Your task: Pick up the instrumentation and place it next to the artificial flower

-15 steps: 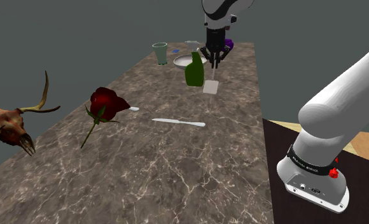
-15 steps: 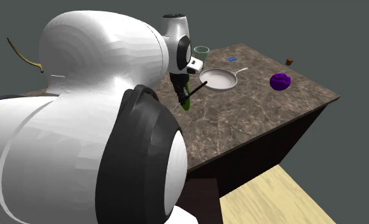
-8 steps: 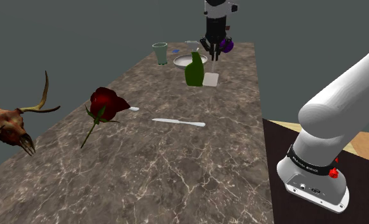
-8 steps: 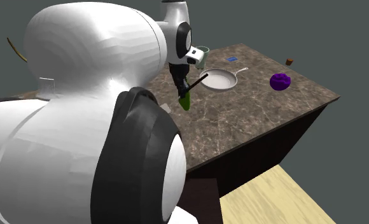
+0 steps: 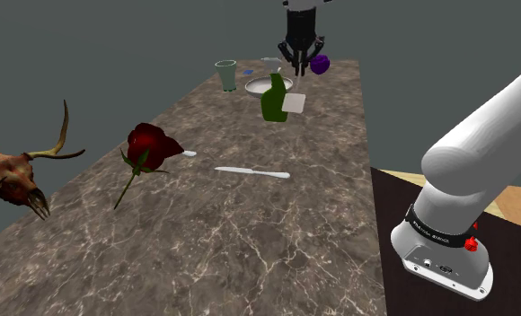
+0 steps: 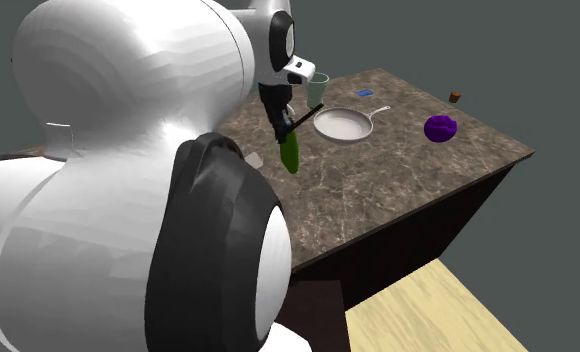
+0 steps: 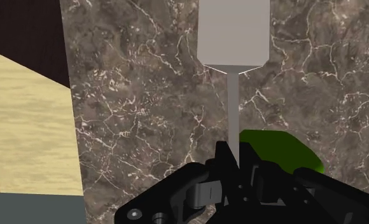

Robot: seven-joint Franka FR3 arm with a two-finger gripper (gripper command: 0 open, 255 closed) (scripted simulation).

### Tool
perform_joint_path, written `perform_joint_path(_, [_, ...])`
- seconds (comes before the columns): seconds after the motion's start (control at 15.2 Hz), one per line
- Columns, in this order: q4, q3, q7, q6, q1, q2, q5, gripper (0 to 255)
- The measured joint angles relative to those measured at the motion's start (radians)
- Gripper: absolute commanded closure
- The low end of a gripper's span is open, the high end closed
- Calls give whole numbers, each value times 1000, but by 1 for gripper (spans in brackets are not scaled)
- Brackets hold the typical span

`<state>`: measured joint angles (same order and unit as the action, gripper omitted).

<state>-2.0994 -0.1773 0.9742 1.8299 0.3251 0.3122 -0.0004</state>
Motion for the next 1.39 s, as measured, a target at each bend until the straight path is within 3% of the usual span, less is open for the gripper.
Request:
perform_joint_path(0.73, [137,-181,274,-29,-94,-118,5,255])
perform_joint_path(1.39, [412,-330,552,-92,-201,-366,-94,255])
